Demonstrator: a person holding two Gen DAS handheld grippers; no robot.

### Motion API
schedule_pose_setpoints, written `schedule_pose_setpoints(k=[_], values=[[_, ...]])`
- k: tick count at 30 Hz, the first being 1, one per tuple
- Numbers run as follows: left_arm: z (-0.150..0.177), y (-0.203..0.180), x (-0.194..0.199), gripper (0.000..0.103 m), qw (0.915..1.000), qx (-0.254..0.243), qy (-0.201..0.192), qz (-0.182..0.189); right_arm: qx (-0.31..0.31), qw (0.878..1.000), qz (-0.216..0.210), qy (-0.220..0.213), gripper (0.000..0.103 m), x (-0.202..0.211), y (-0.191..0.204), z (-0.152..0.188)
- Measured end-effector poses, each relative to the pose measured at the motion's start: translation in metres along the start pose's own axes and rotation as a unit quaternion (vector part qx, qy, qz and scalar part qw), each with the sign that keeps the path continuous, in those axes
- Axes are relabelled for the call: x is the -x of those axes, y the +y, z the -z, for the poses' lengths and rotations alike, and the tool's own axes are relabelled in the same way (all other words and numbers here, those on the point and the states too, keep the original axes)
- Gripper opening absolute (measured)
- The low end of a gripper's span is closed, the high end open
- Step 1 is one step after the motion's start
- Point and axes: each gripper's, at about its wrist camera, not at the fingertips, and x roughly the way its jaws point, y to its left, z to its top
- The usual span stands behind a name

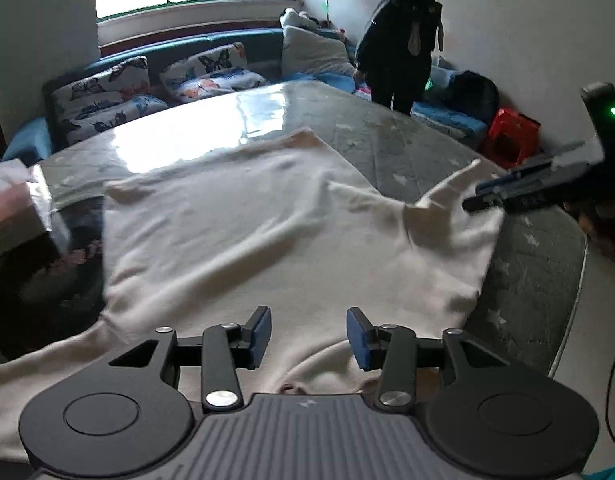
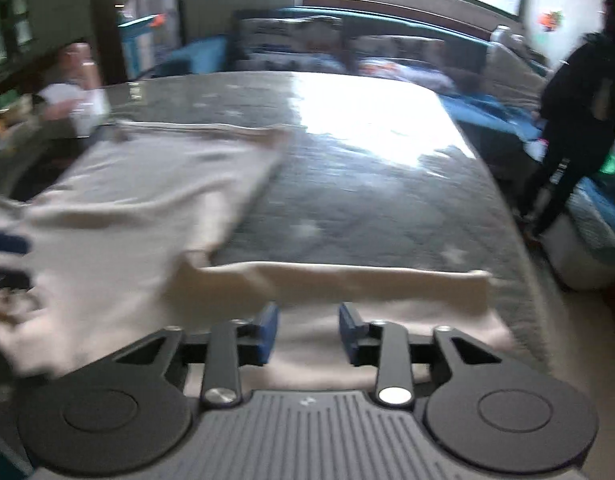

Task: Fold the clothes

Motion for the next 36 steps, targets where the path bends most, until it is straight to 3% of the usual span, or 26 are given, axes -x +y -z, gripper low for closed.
schedule_pose_setpoints(k=[7,11,16,19,20,25,31,34,36], values=[[0.011,-0.011,-0.011,0.050,0.9999,-0.009,0.012,0.006,-0.061,0.997,0.046,0.005,0.039,-0.007,-0.046,0.011],[0.010,-0.011,-0.008,0.053,0.9999,-0.011,0.005,0.007,-0.105,0.992,0.074,-0.005,0.052,-0.004,-0.068,0.010],[0.005,-0.005,-0.006,0.058,0.9999,0.001,-0.008,0.009,-0.136,0.987,0.083,0.012,0.052,-0.014,-0.081,0.013],[0.006,-0.005,-0.008,0.059,0.9999,0.003,-0.006,0.013,-0.134,0.988,0.079,0.012,0.042,-0.015,-0.078,0.013],[0.007,-0.005,-0.009,0.060,0.9999,0.004,-0.005,0.015,-0.136,0.988,0.075,0.012,0.033,-0.015,-0.078,0.012],[0.010,-0.008,-0.012,0.062,0.9998,0.003,-0.004,0.020,-0.148,0.986,0.078,0.010,0.004,-0.014,-0.072,0.009],[0.010,-0.005,-0.009,0.066,0.9999,0.003,-0.006,0.012,-0.179,0.981,0.079,-0.016,0.002,-0.002,-0.078,0.010],[0.010,-0.004,-0.008,0.067,0.9999,0.006,-0.007,0.009,-0.184,0.980,0.081,-0.009,0.003,-0.006,-0.082,0.012],[0.010,-0.005,-0.007,0.068,0.9999,0.005,-0.007,0.008,-0.183,0.980,0.079,-0.009,0.009,-0.009,-0.084,0.012]])
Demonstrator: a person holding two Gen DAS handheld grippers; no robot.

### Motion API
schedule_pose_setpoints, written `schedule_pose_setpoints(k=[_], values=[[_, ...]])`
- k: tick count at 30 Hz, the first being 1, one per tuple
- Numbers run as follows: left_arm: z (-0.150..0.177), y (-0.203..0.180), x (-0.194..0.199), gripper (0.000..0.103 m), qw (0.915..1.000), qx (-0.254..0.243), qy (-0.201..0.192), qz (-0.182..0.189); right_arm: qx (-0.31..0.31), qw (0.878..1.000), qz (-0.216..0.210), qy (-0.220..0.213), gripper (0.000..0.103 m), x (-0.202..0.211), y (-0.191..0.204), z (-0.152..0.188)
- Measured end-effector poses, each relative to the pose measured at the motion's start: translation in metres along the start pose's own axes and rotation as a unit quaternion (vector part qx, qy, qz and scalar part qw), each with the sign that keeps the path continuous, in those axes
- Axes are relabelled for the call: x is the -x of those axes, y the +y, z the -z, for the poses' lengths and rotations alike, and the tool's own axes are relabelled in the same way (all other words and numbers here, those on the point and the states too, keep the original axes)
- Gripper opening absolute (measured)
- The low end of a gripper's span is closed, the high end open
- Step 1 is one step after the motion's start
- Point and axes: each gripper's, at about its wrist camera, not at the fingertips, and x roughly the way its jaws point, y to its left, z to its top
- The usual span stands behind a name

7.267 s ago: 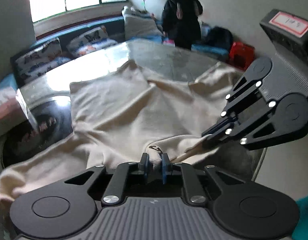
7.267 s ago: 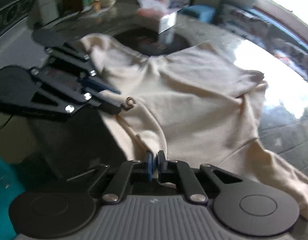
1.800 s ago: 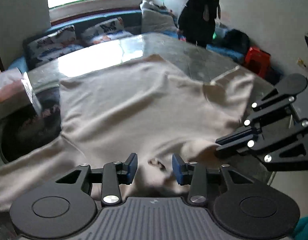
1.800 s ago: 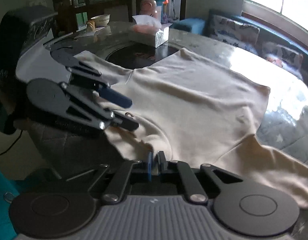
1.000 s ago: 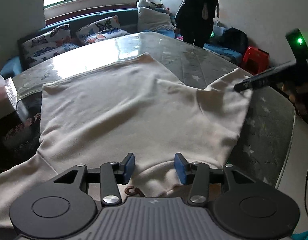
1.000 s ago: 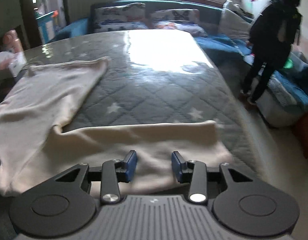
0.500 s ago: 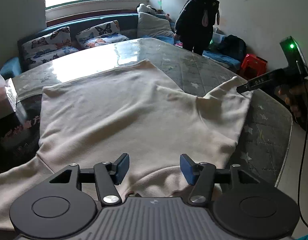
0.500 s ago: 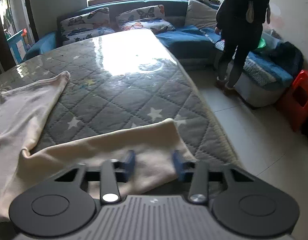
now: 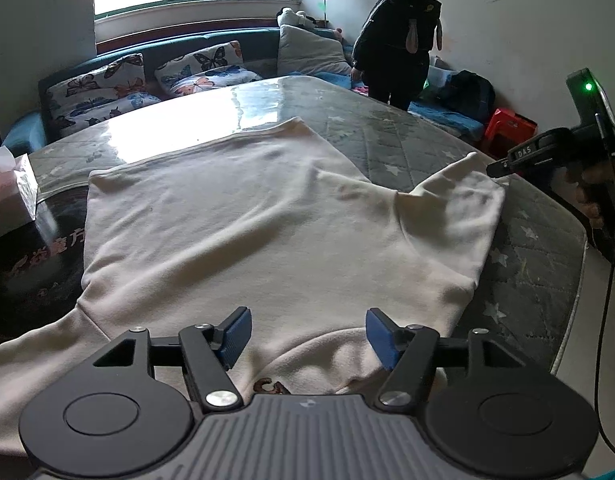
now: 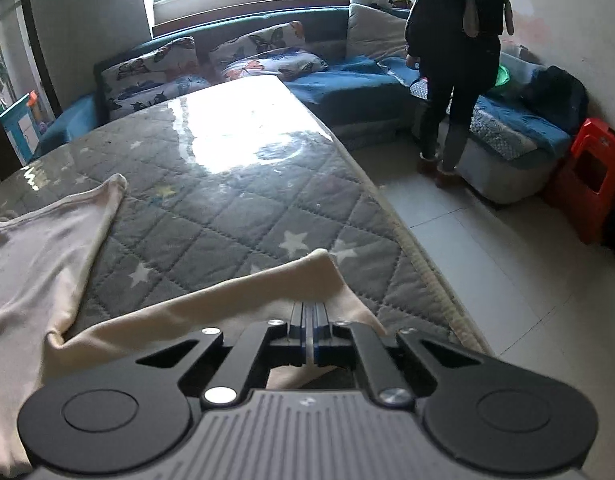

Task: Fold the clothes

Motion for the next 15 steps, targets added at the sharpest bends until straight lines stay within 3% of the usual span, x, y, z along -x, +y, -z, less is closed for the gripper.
schedule_pose_setpoints(k=[5,10,13,15], values=[[-0.002,-0.002,-0.001,0.069,1.0000,-0.001,-0.002,-0.002,0.000,1.000,0.001,-0.002,0.031,-0.003,0.004,0.003],[-0.007,-0.006,-0.002,0.071,1.0000,-0.005,-0.005,0.002,0.011,1.000,0.005,-0.001,0.034,-0.006,0.009,0.006],[-0.008,-0.010,-0.006,0.073,0.9999,-0.007,-0.003,0.007,0.022,1.000,0.009,-0.002,0.024,-0.006,0.013,0.007],[-0.007,-0.014,-0.007,0.073,0.9999,-0.009,-0.002,0.010,0.016,1.000,0.008,-0.001,0.009,-0.006,0.012,0.006]])
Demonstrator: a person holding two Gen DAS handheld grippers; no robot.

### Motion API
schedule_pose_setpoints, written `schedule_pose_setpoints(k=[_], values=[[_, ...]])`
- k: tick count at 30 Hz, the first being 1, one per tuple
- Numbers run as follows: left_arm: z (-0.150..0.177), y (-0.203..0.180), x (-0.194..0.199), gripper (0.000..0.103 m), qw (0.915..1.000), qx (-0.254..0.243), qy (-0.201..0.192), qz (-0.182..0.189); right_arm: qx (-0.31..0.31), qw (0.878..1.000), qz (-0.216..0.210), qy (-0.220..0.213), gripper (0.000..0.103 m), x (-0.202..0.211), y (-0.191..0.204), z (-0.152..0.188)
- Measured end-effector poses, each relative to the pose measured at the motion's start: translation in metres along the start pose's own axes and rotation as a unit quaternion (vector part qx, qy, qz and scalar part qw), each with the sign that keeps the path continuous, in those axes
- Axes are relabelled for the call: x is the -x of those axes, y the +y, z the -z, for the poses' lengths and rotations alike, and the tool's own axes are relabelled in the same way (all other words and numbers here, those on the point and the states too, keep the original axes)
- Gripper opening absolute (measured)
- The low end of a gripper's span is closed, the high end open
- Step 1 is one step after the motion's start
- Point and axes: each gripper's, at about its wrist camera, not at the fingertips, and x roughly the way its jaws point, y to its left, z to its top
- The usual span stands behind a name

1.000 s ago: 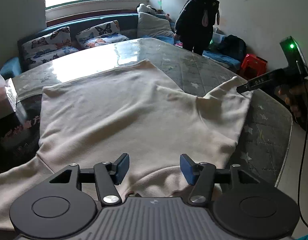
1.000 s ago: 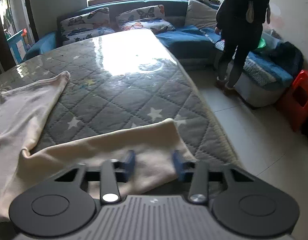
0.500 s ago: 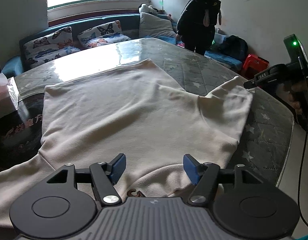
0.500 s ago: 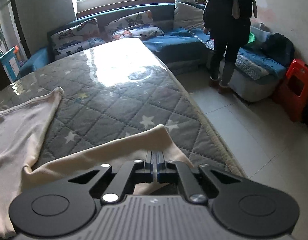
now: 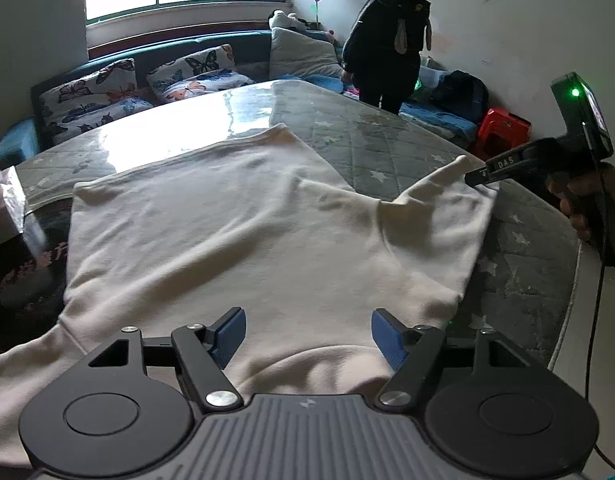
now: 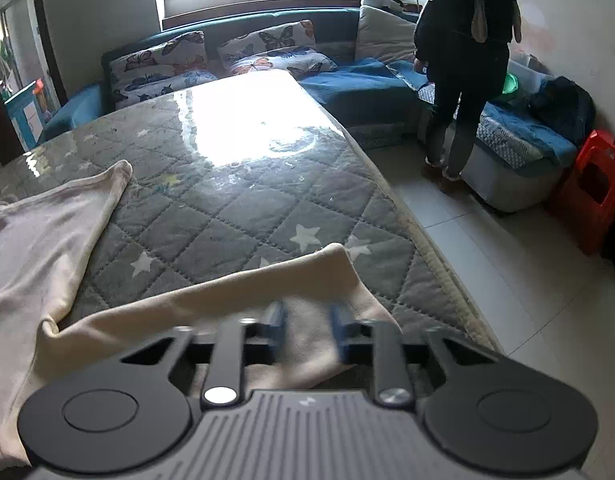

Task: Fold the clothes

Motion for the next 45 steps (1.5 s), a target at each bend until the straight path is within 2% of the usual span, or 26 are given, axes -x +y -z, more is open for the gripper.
schedule_pose_setpoints(k=[2,7,15,19,21,23,24,29,31,33,35,40,41,42,43,45], values=[[0.001,-0.004,-0.001,0.073,1.0000,-0.002,0.001,0.004,-0.003,1.000,0.005,-0.001,0.004,0.001,0.000,-0.001],[0.004,-0.005,-0.002,0.074,1.0000,-0.005,0.005,0.004,-0.011,1.000,0.014,-0.010,0.003,0.005,-0.005,-0.002],[-0.004,-0.004,0.000,0.075,1.0000,-0.005,-0.003,-0.001,-0.021,1.000,-0.002,-0.010,0.033,0.001,-0.010,0.000],[-0.007,-0.008,-0.003,0.075,0.9999,-0.012,-0.001,0.000,-0.006,1.000,-0.009,-0.003,0.033,-0.002,-0.003,0.001],[-0.008,-0.011,-0.005,0.075,0.9999,-0.014,0.001,0.002,0.009,1.000,-0.010,-0.003,0.027,-0.002,0.002,0.002],[-0.007,-0.014,-0.006,0.075,0.9998,-0.017,0.003,0.005,0.007,1.000,-0.015,0.000,0.008,-0.001,0.003,0.001],[-0.007,-0.016,-0.007,0.075,0.9998,-0.019,0.004,0.006,0.006,1.000,-0.016,0.001,0.005,0.000,0.003,0.001],[-0.008,-0.021,-0.009,0.075,0.9997,-0.021,0.007,0.010,-0.004,1.000,-0.008,-0.013,0.003,0.004,-0.005,-0.001],[-0.009,-0.022,-0.008,0.076,0.9996,-0.025,0.008,0.007,-0.009,1.000,-0.004,-0.018,0.008,0.004,-0.011,-0.002],[-0.010,-0.022,-0.008,0.076,0.9996,-0.028,0.007,0.004,-0.019,1.000,0.000,-0.016,0.027,0.002,-0.017,-0.001],[-0.011,-0.023,-0.008,0.076,0.9996,-0.027,0.006,0.004,-0.027,1.000,-0.004,-0.014,0.038,0.000,-0.022,0.002],[-0.013,-0.030,-0.012,0.077,0.9995,-0.032,0.007,0.007,-0.013,1.000,0.001,-0.016,0.039,0.000,-0.016,0.008],[-0.012,-0.032,-0.013,0.077,0.9994,-0.033,0.008,0.008,-0.007,1.000,0.000,-0.015,0.034,0.001,-0.015,0.008],[-0.012,-0.033,-0.013,0.077,0.9993,-0.035,0.009,0.009,-0.009,1.000,-0.007,-0.014,0.016,0.002,-0.015,0.008],[-0.012,-0.035,-0.015,0.077,0.9992,-0.037,0.010,0.010,-0.016,1.000,-0.019,-0.010,0.004,0.003,-0.017,0.009],[-0.012,-0.038,-0.017,0.077,0.9991,-0.039,0.012,0.009,-0.028,0.999,-0.032,-0.008,0.003,0.006,-0.019,0.010]])
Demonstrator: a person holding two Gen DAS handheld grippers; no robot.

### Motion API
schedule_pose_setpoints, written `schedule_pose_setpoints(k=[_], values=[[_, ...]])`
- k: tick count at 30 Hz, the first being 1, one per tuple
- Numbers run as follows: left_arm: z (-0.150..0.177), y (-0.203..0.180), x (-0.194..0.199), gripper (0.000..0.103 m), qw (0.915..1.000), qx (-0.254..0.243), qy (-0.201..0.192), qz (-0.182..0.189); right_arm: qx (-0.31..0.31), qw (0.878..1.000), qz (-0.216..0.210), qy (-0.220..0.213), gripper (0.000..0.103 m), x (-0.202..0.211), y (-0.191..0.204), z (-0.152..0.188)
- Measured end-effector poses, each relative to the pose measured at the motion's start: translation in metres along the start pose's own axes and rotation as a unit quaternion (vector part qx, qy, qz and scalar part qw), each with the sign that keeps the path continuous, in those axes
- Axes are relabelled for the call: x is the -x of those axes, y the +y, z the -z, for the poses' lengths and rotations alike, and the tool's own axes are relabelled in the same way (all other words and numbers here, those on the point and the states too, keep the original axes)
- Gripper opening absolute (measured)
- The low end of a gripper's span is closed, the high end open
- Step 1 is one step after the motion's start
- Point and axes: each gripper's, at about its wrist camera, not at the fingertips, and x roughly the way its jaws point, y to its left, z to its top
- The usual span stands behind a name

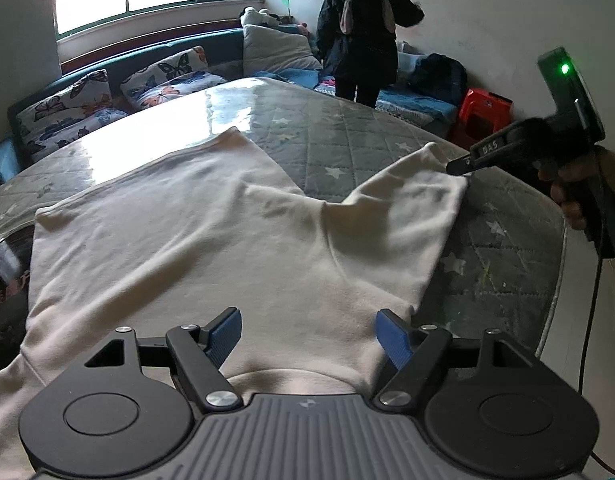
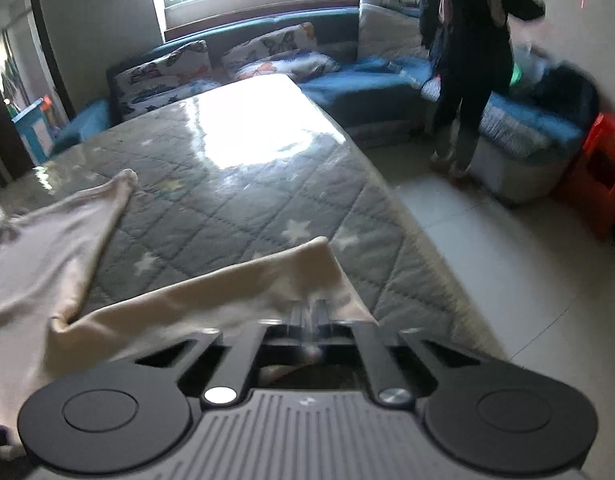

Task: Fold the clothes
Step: 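Fold the sleeve with the right gripper toward the sweatshirt's centre and release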

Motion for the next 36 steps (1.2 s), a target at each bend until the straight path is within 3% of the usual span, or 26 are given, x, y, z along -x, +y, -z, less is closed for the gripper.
schedule_pose_setpoints(k=[10,13,15,20,23,32,36], values=[[0.000,-0.001,-0.004,0.078,1.0000,0.005,0.003,-0.003,-0.030,0.999,0.002,-0.034,0.001,0.028,-0.021,-0.006],[0.000,-0.001,-0.002,0.078,1.0000,0.004,0.001,-0.005,-0.026,0.999,0.019,-0.030,0.014,0.020,-0.020,-0.009],[-0.001,-0.001,0.000,0.079,1.0000,0.004,-0.002,-0.006,-0.024,0.999,0.023,-0.029,0.035,0.013,-0.018,-0.008],[-0.004,0.000,0.005,0.081,0.9999,0.001,-0.009,-0.009,-0.016,0.999,0.035,-0.015,0.037,-0.003,-0.011,0.002],[-0.006,0.001,0.003,0.081,0.9999,0.003,-0.009,-0.009,-0.004,1.000,0.022,-0.014,0.008,-0.002,-0.005,0.006],[-0.002,0.002,-0.010,0.081,0.9999,0.006,0.003,-0.009,-0.053,0.998,-0.016,-0.043,0.007,0.029,-0.020,0.002],[-0.001,0.007,-0.006,0.081,0.9999,0.013,-0.002,-0.008,-0.041,0.996,-0.059,-0.054,0.007,0.056,-0.005,-0.011]])
